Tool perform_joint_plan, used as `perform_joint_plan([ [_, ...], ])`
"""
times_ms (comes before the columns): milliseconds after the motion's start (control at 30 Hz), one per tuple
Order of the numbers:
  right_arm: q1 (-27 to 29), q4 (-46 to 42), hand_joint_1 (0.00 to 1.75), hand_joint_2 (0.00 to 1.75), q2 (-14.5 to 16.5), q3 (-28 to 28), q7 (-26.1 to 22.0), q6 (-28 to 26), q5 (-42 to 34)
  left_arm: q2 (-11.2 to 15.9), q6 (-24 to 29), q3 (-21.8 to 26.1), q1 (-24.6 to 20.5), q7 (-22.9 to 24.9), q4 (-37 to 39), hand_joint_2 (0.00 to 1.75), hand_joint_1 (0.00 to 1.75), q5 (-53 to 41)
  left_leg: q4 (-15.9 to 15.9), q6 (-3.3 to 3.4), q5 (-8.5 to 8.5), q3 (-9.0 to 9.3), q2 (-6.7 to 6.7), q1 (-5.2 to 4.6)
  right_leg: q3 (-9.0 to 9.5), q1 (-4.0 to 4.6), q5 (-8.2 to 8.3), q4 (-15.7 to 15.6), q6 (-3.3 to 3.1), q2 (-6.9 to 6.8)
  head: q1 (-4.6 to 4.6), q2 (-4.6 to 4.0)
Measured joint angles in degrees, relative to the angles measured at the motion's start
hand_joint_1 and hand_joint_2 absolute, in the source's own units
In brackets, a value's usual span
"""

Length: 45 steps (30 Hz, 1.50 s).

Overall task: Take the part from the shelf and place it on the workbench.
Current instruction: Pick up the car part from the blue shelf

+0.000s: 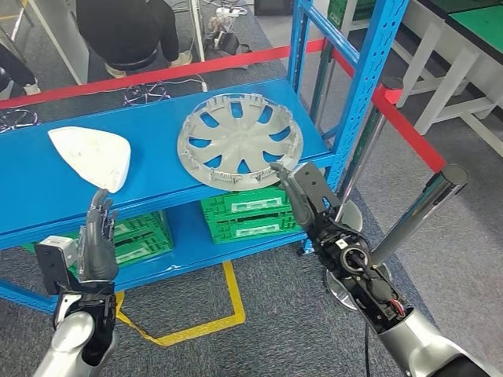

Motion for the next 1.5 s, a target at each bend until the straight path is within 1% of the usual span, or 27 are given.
perform_joint_plan([
  [167, 0.82, -1.82, 0.00, 0.00, -0.02, -0.60, -1.74, -0.10, -1.42, -0.25, -0.54, 0.00, -0.03, 0.41, 0.00, 0.00, 0.00, 0.38, 0.00, 0.00, 0.00, 0.00, 0.00, 0.00, 0.00, 0.00, 0.00, 0.00, 0.00, 0.00, 0.00, 0.00],
  [333, 1.39, -3.33, 0.00, 0.00, -0.02, -0.65, -2.34, -0.22, -1.99, -0.45, -0.67, 0.00, -0.07, 0.50, 0.01, 0.00, 0.00, 0.47, 0.00, 0.00, 0.00, 0.00, 0.00, 0.00, 0.00, 0.00, 0.00, 0.00, 0.00, 0.00, 0.00, 0.00],
  [467, 1.79, -4.39, 0.00, 0.00, -0.02, -0.69, -3.44, -0.46, -4.09, -0.53, -0.98, 0.00, -0.10, 0.50, 0.01, 0.00, 0.00, 0.57, 0.02, 0.01, -0.02, -0.01, 0.00, -0.01, 0.01, -0.02, 0.01, -0.02, 0.01, 0.00, 0.01, 0.00],
  [633, 2.32, -6.21, 0.00, 0.00, 0.03, -0.62, -4.60, -1.48, -5.55, -0.55, -1.40, 0.00, -0.36, 0.37, 0.01, 0.00, 0.00, 0.71, 0.44, 0.81, -0.39, -0.22, -0.01, -0.26, 0.08, -0.40, 0.09, -0.25, 0.51, -0.06, -0.26, 0.00],
  [700, 2.39, -7.17, 0.00, 0.00, 0.05, -0.65, -5.22, -1.77, -6.42, -0.61, -1.62, 0.00, -0.62, 0.06, 0.01, 0.00, 0.00, 0.82, -0.58, 1.24, -0.16, 0.40, 0.04, 0.01, 0.02, -0.27, -0.17, -0.17, 0.88, -0.02, -0.22, -0.01],
  [733, 2.43, -7.66, 0.00, 0.00, 0.05, -0.67, -5.52, -1.84, -6.76, -0.69, -1.71, 0.00, -0.81, -0.13, 0.02, 0.00, 0.00, 0.89, -1.19, 1.50, -0.04, 0.90, 0.12, 0.22, -0.45, -0.25, -0.82, 0.94, 1.03, 0.04, -0.12, -0.01],
  [767, 2.51, -8.04, 0.00, 0.00, 0.06, -0.67, -5.72, -1.84, -7.07, -0.80, -1.73, 0.00, -0.99, -0.28, 0.03, 0.00, 0.00, 0.96, -1.72, 1.68, 0.05, 1.44, 0.19, 0.44, -1.58, -0.25, -1.94, 3.41, 1.17, 0.12, 0.09, -0.01],
  [833, 2.90, -8.53, 0.00, 0.00, 0.10, -0.62, -5.91, -1.82, -7.46, -1.04, -1.75, 0.00, -1.21, -0.43, 0.14, 0.00, 0.00, 1.07, -1.96, 1.89, -0.22, 2.08, 0.28, 0.56, -5.53, -0.53, -4.87, 11.31, 1.49, 0.25, 0.44, 0.00],
  [867, 3.19, -8.68, 0.00, 0.00, 0.13, -0.60, -5.95, -1.82, -7.59, -1.15, -1.75, 0.00, -1.20, -0.44, 0.24, 0.00, 0.00, 1.11, -1.95, 1.85, -0.45, 2.35, 0.22, 0.61, -7.56, -0.69, -5.71, 14.79, 1.72, 0.26, 0.62, 0.00],
  [900, 3.44, -8.77, 0.00, 0.00, 0.14, -0.60, -5.97, -1.85, -7.65, -1.23, -1.77, 0.00, -1.15, -0.45, 0.36, 0.00, 0.00, 1.18, -1.94, 1.73, -0.74, 2.66, 0.15, 0.70, -8.82, -0.90, -5.57, 16.42, 1.95, 0.25, 0.78, 0.00],
  [933, 3.59, -8.87, 0.00, 0.00, 0.14, -0.61, -6.00, -1.87, -7.66, -1.28, -1.81, 0.00, -1.11, -0.46, 0.48, 0.00, 0.00, 1.25, -1.90, 1.49, -1.07, 3.06, 0.06, 0.84, -8.94, -1.12, -4.28, 15.71, 2.17, 0.20, 0.97, 0.00],
  [967, 3.65, -8.97, 0.00, 0.00, 0.14, -0.61, -6.04, -1.90, -7.66, -1.33, -1.89, 0.00, -1.08, -0.48, 0.57, 0.00, 0.00, 1.30, -1.81, 1.15, -1.51, 3.58, -0.03, 1.04, -7.92, -1.38, -1.96, 12.67, 2.41, 0.11, 1.22, 0.00],
  [1000, 3.68, -9.08, 0.00, 0.00, 0.14, -0.60, -6.08, -1.91, -7.66, -1.35, -1.97, 0.00, -1.09, -0.51, 0.65, 0.00, 0.00, 1.34, -1.66, 0.72, -2.04, 4.06, -0.09, 1.19, -6.22, -1.63, 0.21, 8.61, 2.75, -0.08, 1.43, 0.00],
  [1033, 3.69, -9.20, 0.00, 0.00, 0.14, -0.57, -6.12, -1.91, -7.66, -1.39, -2.05, 0.00, -1.15, -0.55, 0.71, 0.00, 0.00, 1.37, -1.38, 0.25, -2.55, 4.35, -0.17, 1.19, -4.47, -1.67, 1.70, 5.04, 3.02, -0.26, 1.66, -0.01],
  [1067, 3.74, -9.35, 0.00, 0.00, 0.14, -0.53, -6.14, -1.90, -7.66, -1.41, -2.10, 0.00, -1.21, -0.60, 0.76, 0.00, 0.00, 1.38, -1.04, -0.19, -2.93, 4.36, -0.24, 1.10, -3.23, -1.70, 2.25, 2.58, 2.88, -0.36, 1.78, -0.01],
  [1100, 3.87, -9.49, 0.00, 0.00, 0.15, -0.51, -6.15, -1.91, -7.67, -1.43, -2.12, 0.00, -1.25, -0.63, 0.80, 0.00, 0.00, 1.40, -0.75, -0.60, -3.19, 4.22, -0.27, 0.98, -2.73, -1.58, 1.88, 1.67, 2.58, -0.37, 1.72, -0.01],
  [1167, 4.00, -9.78, 0.00, 0.00, 0.15, -0.52, -6.16, -1.96, -7.67, -1.47, -2.16, 0.00, -1.28, -0.67, 0.85, 0.00, 0.00, 1.43, -0.56, -1.28, -3.47, 4.10, -0.14, 1.01, -2.65, -1.32, 0.99, 1.71, 1.28, 0.02, 1.42, -0.01],
  [1200, 4.01, -9.97, 0.00, 0.00, 0.15, -0.57, -6.21, -2.02, -7.66, -1.49, -2.19, 0.00, -1.33, -0.68, 0.86, 0.00, 0.00, 1.42, -0.24, -1.58, -3.83, 4.22, -0.17, 1.18, -2.38, -1.22, 0.69, 1.72, 0.79, 0.27, 1.22, -0.01],
  [1233, 3.88, -10.18, 0.00, 0.00, 0.15, -0.61, -6.27, -2.04, -7.66, -1.49, -2.22, 0.00, -1.43, -0.71, 0.87, 0.00, 0.00, 1.42, 1.04, -1.77, -4.46, 3.78, -0.37, 1.32, -1.93, -1.16, 0.35, 1.69, 0.26, 0.48, 1.05, -0.01],
  [1267, 3.73, -10.40, 0.00, 0.00, 0.15, -0.63, -6.30, -2.04, -7.66, -1.50, -2.24, 0.00, -1.54, -0.73, 0.89, 0.00, 0.00, 1.42, 3.71, -1.87, -5.41, 2.45, -0.72, 1.37, -1.38, -1.15, 0.04, 1.60, -0.17, 0.64, 0.83, -0.01],
  [1300, 3.65, -10.59, 0.00, 0.00, 0.16, -0.63, -6.32, -2.04, -7.67, -1.50, -2.26, 0.00, -1.60, -0.76, 0.91, 0.00, 0.00, 1.44, 7.83, -1.83, -6.59, 0.00, -1.18, 1.36, -0.93, -1.11, -0.29, 1.51, -0.54, 0.78, 0.52, -0.01],
  [1333, 3.58, -10.69, 0.00, 0.00, 0.19, -0.61, -6.32, -2.01, -7.69, -1.50, -2.27, 0.00, -1.58, -0.79, 0.94, 0.00, 0.00, 1.48, 12.70, -1.75, -7.71, -3.31, -1.53, 1.27, -0.57, -1.00, -0.63, 1.48, -0.78, 0.91, 0.22, -0.01],
  [1367, 3.60, -10.74, 0.00, 0.00, 0.22, -0.57, -6.30, -2.01, -7.75, -1.50, -2.28, 0.00, -1.47, -0.81, 1.00, 0.00, 0.00, 1.54, 16.97, -1.62, -8.26, -6.67, -1.74, 1.14, -0.20, -0.86, -1.00, 1.46, -0.94, 1.10, 0.02, -0.01],
  [1400, 3.66, -10.75, 0.00, 0.00, 0.25, -0.55, -6.29, -2.05, -7.81, -1.49, -2.30, 0.00, -1.33, -0.85, 1.09, 0.00, 0.00, 1.61, 19.47, -1.40, -7.78, -9.31, -1.86, 1.00, 0.26, -0.72, -1.42, 1.45, -1.05, 1.35, -0.15, 0.00],
  [1433, 3.72, -10.75, 0.00, 0.00, 0.27, -0.54, -6.29, -2.09, -7.87, -1.46, -2.32, 0.00, -1.23, -0.91, 1.20, 0.00, 0.00, 1.68, 19.47, -1.06, -6.09, -10.71, -1.93, 0.82, 0.82, -0.60, -1.87, 1.43, -1.09, 1.62, -0.27, 0.00],
  [1467, 3.76, -10.76, 0.00, 0.00, 0.27, -0.53, -6.30, -2.13, -7.91, -1.43, -2.36, 0.00, -1.19, -1.03, 1.29, 0.00, 0.00, 1.75, 16.88, -0.58, -3.30, -10.73, -1.98, 0.55, 1.46, -0.53, -2.34, 1.41, -1.09, 1.86, -0.37, 0.00],
  [1500, 3.79, -10.79, 0.00, 0.00, 0.28, -0.52, -6.31, -2.15, -7.92, -1.39, -2.41, 0.00, -1.22, -1.18, 1.36, 0.00, 0.00, 1.81, 12.49, 0.03, 0.04, -9.72, -2.11, 0.16, 2.07, -0.54, -2.84, 1.36, -1.05, 2.07, -0.50, -0.01],
])
